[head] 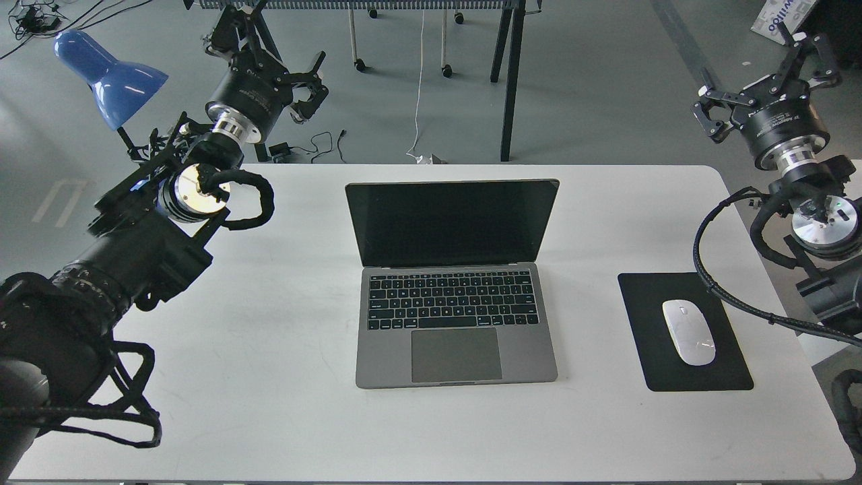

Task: Close notebook with right arm
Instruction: 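Raise the right gripper up and inward toward the laptop screen top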

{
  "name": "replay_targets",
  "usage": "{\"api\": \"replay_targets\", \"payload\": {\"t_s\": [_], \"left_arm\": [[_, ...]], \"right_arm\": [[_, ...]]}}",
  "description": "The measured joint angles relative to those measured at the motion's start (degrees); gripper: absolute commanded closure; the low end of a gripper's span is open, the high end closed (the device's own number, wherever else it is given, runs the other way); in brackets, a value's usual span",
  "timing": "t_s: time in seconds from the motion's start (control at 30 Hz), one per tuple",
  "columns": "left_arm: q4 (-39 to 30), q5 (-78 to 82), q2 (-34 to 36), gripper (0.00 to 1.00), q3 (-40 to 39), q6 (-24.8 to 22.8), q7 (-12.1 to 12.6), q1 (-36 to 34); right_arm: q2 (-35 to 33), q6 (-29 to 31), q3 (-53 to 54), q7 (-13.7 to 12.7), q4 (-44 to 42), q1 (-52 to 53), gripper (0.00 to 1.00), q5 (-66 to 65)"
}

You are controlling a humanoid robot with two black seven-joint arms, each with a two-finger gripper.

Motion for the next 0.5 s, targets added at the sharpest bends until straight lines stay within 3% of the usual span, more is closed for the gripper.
{"api": "replay_targets", "payload": {"t_s": [0.27,0.5], "left_arm": [[0.0,-0.25,0.0,0.0,-0.06,0.0,-0.15,0.0],[0.1,-0.3,-0.02,0.0,-0.12,0.0,-0.17,0.12]], "right_arm": [[0.9,0.09,-1.77,-0.51,0.23,-0.31,0.0,-0.2],[1.23,-0.53,-12.04,-0.53,-0.01,2.85,0.0,-0.89]]}}
